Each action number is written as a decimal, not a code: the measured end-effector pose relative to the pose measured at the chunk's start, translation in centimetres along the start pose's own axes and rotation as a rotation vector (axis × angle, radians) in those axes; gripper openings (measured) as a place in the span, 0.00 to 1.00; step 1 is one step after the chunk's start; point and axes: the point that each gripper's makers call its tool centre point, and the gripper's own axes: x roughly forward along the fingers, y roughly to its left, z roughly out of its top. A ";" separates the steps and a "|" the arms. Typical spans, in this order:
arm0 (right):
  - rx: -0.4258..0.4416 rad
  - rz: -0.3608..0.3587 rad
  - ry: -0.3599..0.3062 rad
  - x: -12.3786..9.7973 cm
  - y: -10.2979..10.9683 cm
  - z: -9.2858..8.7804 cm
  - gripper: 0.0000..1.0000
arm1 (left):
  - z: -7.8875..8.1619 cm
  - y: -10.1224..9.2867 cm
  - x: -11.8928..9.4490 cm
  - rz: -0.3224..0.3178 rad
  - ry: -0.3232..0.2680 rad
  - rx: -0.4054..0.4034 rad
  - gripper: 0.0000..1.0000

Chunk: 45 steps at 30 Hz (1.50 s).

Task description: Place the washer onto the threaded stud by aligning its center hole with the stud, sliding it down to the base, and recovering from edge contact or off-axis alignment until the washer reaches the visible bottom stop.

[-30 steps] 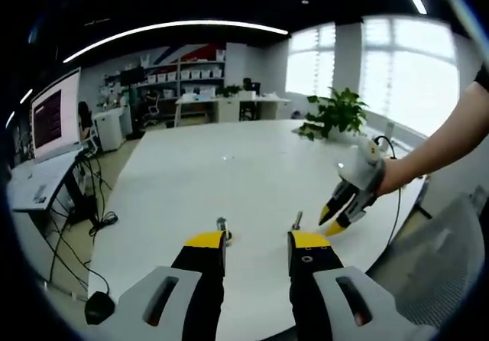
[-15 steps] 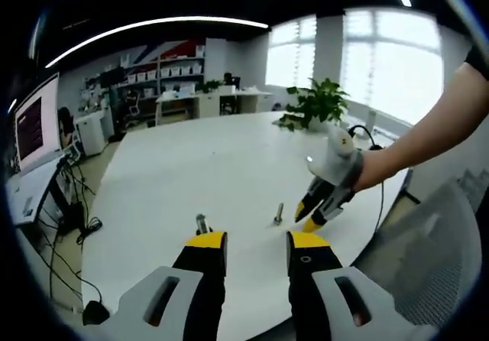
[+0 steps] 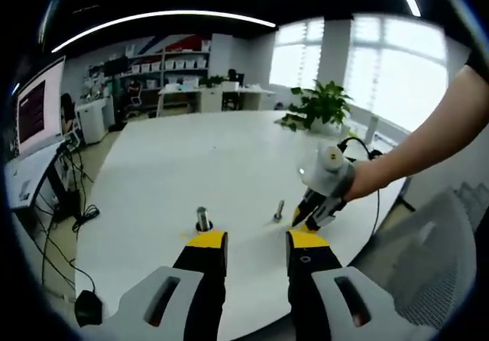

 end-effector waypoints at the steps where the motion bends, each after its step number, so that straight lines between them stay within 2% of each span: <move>1: -0.010 0.004 0.010 0.2 0.2 0.0 0.21 | 0.2 -0.3 0.0 -0.008 -0.006 0.006 0.29; 2: -0.052 -0.010 0.002 0.2 -0.1 0.3 0.20 | 0.3 -0.7 0.1 -0.020 -0.007 0.021 0.29; 6: -0.032 0.013 0.016 0.3 0.1 0.6 0.20 | 0.0 -1.3 0.3 -0.024 0.014 0.083 0.29; 10: -0.155 0.002 0.054 0.2 0.2 0.2 0.19 | 0.1 -1.0 0.3 -0.026 0.012 0.069 0.29; 15: -0.145 -0.003 0.060 0.3 0.4 0.3 0.17 | -0.3 -0.4 0.3 -0.009 0.024 0.041 0.29; 19: -0.161 0.004 0.118 0.3 0.3 0.3 0.15 | 0.3 -0.7 0.2 -0.021 -0.002 0.028 0.29; 20: -0.192 0.006 0.145 0.3 0.2 0.2 0.15 | 0.3 -0.7 0.2 -0.020 -0.002 0.032 0.29; 25: -0.202 -0.001 0.228 0.5 0.3 0.3 0.15 | 0.0 -0.9 0.3 -0.019 0.016 0.058 0.29; 26: -0.198 -0.037 0.255 0.2 0.1 0.0 0.14 | 0.0 -0.8 0.3 -0.014 0.014 0.062 0.29; 30: -0.247 -0.031 0.265 0.5 0.3 0.2 0.14 | -0.1 -0.6 0.3 -0.007 0.020 0.057 0.29; 38: -0.190 -0.014 0.331 0.6 0.0 0.4 0.15 | -0.2 -0.3 0.2 0.007 0.024 0.057 0.29; 45: -0.245 -0.017 0.331 0.5 0.4 0.2 0.15 | -0.2 0.0 0.1 0.017 0.020 0.045 0.28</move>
